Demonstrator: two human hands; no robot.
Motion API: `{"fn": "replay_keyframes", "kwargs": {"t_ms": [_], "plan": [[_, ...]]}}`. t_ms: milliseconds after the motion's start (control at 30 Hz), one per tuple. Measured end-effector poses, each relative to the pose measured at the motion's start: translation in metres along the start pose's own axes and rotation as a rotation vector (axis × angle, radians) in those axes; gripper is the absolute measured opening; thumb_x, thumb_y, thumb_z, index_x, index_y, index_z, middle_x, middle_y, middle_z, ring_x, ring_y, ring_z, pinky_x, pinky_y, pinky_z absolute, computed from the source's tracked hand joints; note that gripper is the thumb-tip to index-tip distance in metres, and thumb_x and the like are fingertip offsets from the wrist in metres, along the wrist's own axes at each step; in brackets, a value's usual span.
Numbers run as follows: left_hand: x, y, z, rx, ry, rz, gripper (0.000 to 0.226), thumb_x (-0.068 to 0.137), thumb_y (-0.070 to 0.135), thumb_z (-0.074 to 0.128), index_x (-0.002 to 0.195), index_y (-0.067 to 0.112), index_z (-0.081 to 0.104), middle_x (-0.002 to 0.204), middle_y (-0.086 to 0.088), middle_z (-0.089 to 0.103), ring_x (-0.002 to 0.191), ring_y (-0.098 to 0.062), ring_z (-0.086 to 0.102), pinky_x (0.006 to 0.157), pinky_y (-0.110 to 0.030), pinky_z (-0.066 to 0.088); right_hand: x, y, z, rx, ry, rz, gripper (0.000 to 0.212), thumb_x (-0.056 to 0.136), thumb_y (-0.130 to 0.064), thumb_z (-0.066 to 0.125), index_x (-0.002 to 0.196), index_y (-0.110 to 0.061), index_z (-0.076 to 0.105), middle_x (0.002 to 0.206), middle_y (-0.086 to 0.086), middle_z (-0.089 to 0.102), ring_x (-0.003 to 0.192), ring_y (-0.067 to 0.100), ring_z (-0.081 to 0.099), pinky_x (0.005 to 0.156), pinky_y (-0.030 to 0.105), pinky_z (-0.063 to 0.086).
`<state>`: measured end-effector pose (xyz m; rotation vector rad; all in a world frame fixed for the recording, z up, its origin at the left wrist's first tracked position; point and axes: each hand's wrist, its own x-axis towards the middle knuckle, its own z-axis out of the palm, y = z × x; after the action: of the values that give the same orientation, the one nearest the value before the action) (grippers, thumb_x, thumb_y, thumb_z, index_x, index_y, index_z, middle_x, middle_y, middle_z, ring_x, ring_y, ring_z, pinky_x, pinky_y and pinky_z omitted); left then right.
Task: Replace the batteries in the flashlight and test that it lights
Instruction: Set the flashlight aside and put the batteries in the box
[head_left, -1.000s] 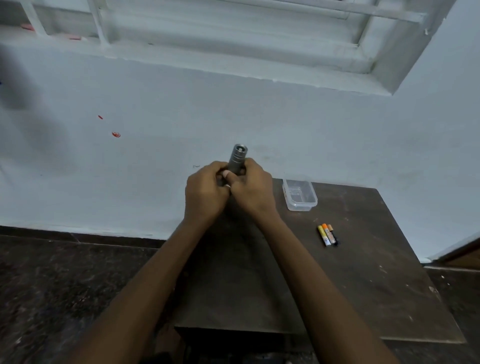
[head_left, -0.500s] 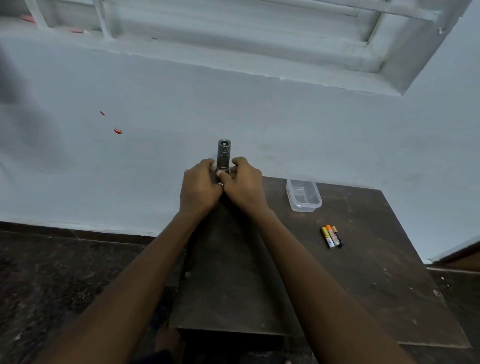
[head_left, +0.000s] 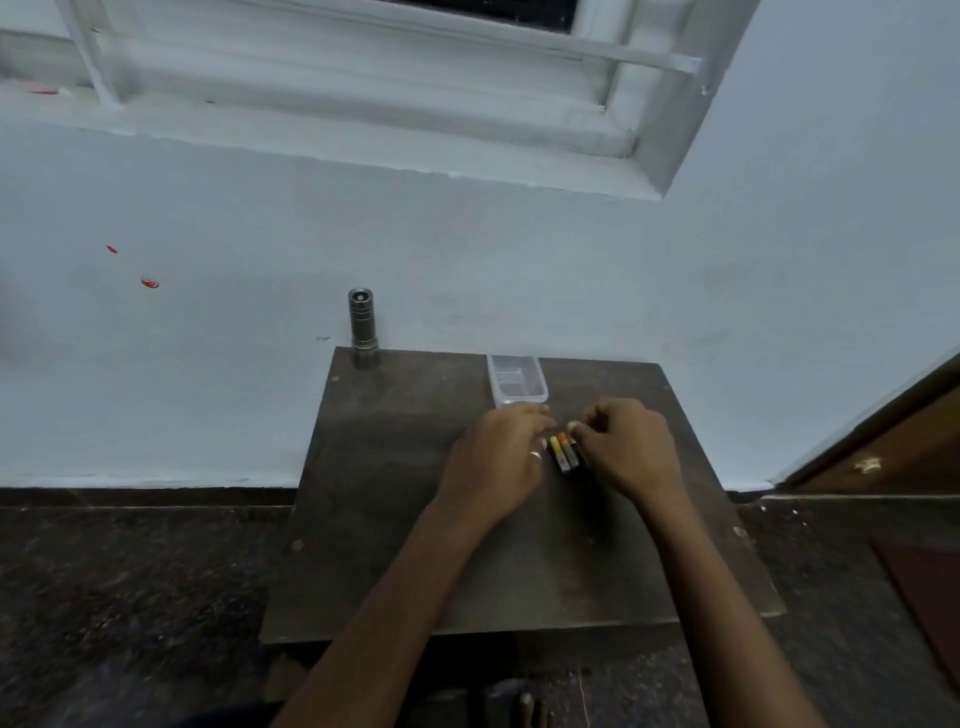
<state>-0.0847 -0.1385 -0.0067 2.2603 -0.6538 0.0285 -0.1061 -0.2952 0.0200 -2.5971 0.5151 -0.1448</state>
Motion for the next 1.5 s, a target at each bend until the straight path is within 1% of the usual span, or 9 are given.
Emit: {"fn": "replay_keyframes", "kwargs": {"t_ms": [100, 200, 333, 500, 767, 967, 1100, 1333, 1500], "plan": [[0.009, 0.002, 0.008, 0.126, -0.151, 0.013, 0.050, 0.088, 0.007, 0.054, 0.130, 0.031, 0.063, 0.146, 0.010, 0.054, 0.133, -0.020, 0.050, 0.103, -0.044, 0.048, 0.002, 0.010, -0.005, -0.112, -0.139, -0.006, 0.022, 0.090, -0.031, 0.066, 0.082, -0.014, 0.077, 0.080, 0.006, 0.074, 0.083, 0.026, 0.068, 0.064, 0.027, 0.044], [0.005, 0.000, 0.013, 0.217, -0.187, 0.046, 0.047, 0.090, 0.013, 0.050, 0.126, 0.040, 0.061, 0.137, 0.015, 0.060, 0.124, -0.021, 0.055, 0.092, -0.043, 0.053, 0.001, 0.011, -0.003, -0.129, -0.219, -0.028, 0.020, 0.089, -0.029, 0.064, 0.091, -0.017, 0.080, 0.086, 0.009, 0.076, 0.087, 0.027, 0.068, 0.066, 0.028, 0.046], [0.006, -0.004, 0.014, 0.297, -0.182, 0.088, 0.030, 0.093, 0.021, 0.048, 0.116, 0.033, 0.064, 0.120, 0.010, 0.067, 0.110, -0.020, 0.059, 0.082, -0.041, 0.054, -0.001, 0.007, 0.000, -0.134, -0.210, -0.025, 0.018, 0.085, -0.029, 0.068, 0.090, -0.017, 0.079, 0.081, 0.008, 0.074, 0.081, 0.026, 0.067, 0.062, 0.027, 0.044], [0.008, -0.005, 0.009, 0.376, -0.167, 0.152, 0.017, 0.096, 0.029, 0.051, 0.106, 0.020, 0.062, 0.108, 0.001, 0.061, 0.104, -0.024, 0.058, 0.072, -0.044, 0.053, 0.001, 0.001, 0.001, -0.171, -0.178, -0.017, 0.016, 0.081, -0.027, 0.069, 0.085, -0.013, 0.076, 0.079, 0.007, 0.070, 0.076, 0.027, 0.063, 0.061, 0.028, 0.042], [0.003, -0.005, -0.005, 0.472, -0.217, 0.210, 0.016, 0.098, 0.026, 0.050, 0.107, 0.016, 0.059, 0.109, -0.004, 0.055, 0.102, -0.026, 0.056, 0.064, -0.039, 0.047, 0.006, 0.000, 0.005, -0.259, -0.194, 0.000, 0.015, 0.085, -0.022, 0.065, 0.092, -0.009, 0.067, 0.099, 0.014, 0.066, 0.094, 0.035, 0.063, 0.067, 0.030, 0.041], [0.040, -0.012, -0.047, 0.464, -0.024, 0.107, 0.018, 0.095, 0.026, 0.056, 0.109, 0.023, 0.067, 0.110, -0.001, 0.058, 0.108, -0.022, 0.048, 0.072, -0.039, 0.050, 0.005, -0.008, 0.002, -0.392, -0.195, -0.136, 0.025, 0.094, -0.025, 0.060, 0.114, -0.011, 0.068, 0.119, 0.013, 0.052, 0.120, 0.033, 0.045, 0.082, 0.040, 0.047], [0.086, -0.011, -0.049, 0.478, -0.067, -0.066, 0.020, 0.091, 0.024, 0.065, 0.110, 0.020, 0.072, 0.120, -0.005, 0.052, 0.118, -0.025, 0.040, 0.079, -0.038, 0.051, 0.009, -0.014, -0.007, -0.314, -0.091, -0.173, 0.019, 0.095, -0.020, 0.057, 0.108, -0.013, 0.069, 0.115, 0.012, 0.049, 0.118, 0.035, 0.042, 0.084, 0.042, 0.049], [0.113, -0.021, -0.030, 0.628, -0.140, -0.115, 0.022, 0.088, 0.022, 0.063, 0.108, 0.019, 0.072, 0.124, -0.009, 0.050, 0.118, -0.030, 0.039, 0.088, -0.038, 0.048, 0.031, -0.033, -0.020, -0.271, 0.012, -0.317, 0.021, 0.095, -0.017, 0.062, 0.114, -0.016, 0.071, 0.113, 0.014, 0.051, 0.112, 0.033, 0.045, 0.085, 0.037, 0.048], [0.112, -0.029, -0.034, 0.494, 0.013, -0.109, 0.032, 0.086, 0.022, 0.070, 0.119, 0.025, 0.070, 0.129, -0.007, 0.052, 0.122, -0.028, 0.042, 0.090, -0.035, 0.046, 0.047, -0.052, -0.014, -0.335, -0.066, -0.379, 0.027, 0.096, -0.019, 0.064, 0.122, -0.018, 0.070, 0.119, 0.016, 0.052, 0.119, 0.035, 0.045, 0.091, 0.038, 0.046]]}}
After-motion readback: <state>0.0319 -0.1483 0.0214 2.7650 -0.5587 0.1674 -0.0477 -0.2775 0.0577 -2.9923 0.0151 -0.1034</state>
